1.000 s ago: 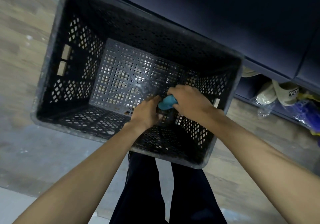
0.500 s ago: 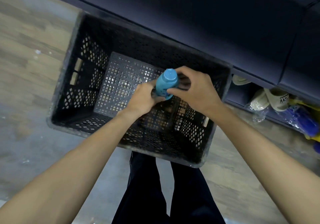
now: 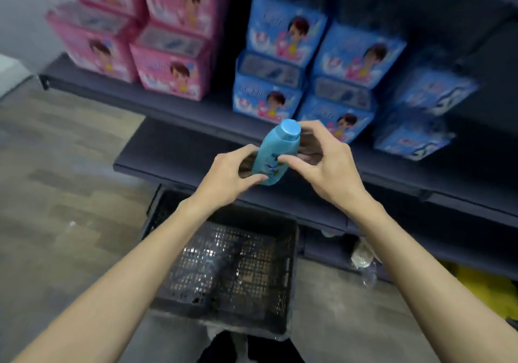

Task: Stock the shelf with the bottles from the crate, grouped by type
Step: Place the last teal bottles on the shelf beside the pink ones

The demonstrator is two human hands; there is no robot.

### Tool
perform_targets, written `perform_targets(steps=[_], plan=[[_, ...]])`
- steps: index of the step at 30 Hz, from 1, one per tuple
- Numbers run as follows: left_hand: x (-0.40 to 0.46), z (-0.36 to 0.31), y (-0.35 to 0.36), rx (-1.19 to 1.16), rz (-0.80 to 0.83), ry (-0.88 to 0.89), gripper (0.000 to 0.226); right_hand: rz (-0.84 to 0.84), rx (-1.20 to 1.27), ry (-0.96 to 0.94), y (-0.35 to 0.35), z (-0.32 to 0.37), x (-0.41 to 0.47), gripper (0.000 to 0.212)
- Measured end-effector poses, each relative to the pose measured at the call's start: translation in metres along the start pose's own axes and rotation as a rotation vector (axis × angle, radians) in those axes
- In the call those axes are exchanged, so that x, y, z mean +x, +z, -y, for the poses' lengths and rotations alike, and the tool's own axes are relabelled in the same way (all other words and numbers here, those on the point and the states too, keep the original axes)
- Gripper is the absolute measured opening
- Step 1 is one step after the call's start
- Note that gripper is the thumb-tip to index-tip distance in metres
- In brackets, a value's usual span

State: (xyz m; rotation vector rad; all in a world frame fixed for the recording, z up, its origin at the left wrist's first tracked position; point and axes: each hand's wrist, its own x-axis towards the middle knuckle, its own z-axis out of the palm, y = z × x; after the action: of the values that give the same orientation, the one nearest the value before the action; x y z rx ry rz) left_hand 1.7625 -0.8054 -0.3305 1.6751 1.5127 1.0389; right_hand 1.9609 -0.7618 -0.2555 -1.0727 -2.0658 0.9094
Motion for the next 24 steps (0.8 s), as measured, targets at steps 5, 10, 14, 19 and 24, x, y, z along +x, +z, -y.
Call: perform_targets(steps=[5,10,14,19,24], plan=[[0.031,-0.102,-0.044,0.05,-0.014,0.238,0.042,-0.202,-0.018,-0.146,-0.067,0.079,0.012,0.047],[0.061,-0.204,-0.078,0.069,-0.042,0.401,0.036,-0.392,-0.029,-0.279,-0.135,0.148,0.02,0.048],[0.081,-0.279,-0.091,0.083,-0.083,0.539,0.04,-0.523,-0.09,-0.378,-0.193,0.192,0.026,0.046],[0.113,-0.344,-0.076,0.212,-0.161,0.617,0.044,-0.588,-0.164,-0.374,-0.255,0.217,0.036,0.044],[0.153,-0.37,-0.045,0.308,-0.185,0.536,0.039,-0.574,-0.381,-0.284,-0.292,0.211,0.056,0.041]])
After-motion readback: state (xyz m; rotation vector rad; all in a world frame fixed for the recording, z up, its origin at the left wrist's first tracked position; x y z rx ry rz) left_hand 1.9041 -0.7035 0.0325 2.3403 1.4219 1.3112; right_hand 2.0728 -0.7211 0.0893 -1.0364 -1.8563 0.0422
